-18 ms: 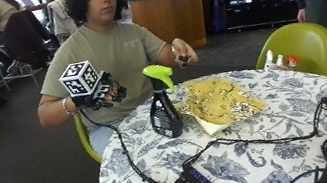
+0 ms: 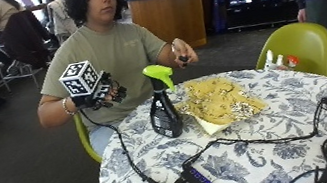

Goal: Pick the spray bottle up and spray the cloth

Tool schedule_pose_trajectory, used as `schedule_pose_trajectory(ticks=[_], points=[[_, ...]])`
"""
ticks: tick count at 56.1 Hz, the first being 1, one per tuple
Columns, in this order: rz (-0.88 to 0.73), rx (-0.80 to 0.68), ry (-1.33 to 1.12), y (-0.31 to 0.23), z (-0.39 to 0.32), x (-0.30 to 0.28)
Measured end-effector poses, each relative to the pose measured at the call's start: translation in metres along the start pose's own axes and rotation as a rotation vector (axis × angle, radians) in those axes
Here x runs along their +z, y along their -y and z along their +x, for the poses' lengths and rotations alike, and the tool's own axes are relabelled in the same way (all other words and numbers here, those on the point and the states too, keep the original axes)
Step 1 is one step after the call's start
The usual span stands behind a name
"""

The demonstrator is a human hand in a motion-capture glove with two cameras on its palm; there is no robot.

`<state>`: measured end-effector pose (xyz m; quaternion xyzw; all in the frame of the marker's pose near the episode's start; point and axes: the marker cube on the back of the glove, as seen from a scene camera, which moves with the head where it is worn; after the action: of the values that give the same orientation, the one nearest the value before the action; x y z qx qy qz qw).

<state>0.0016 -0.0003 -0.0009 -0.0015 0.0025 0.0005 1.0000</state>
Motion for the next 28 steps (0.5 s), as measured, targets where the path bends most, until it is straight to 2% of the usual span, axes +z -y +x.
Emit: schedule_pose_trajectory(ticks=[28], points=[[0.002, 0.018, -0.002, -0.0037, 0.0010, -0.0009]])
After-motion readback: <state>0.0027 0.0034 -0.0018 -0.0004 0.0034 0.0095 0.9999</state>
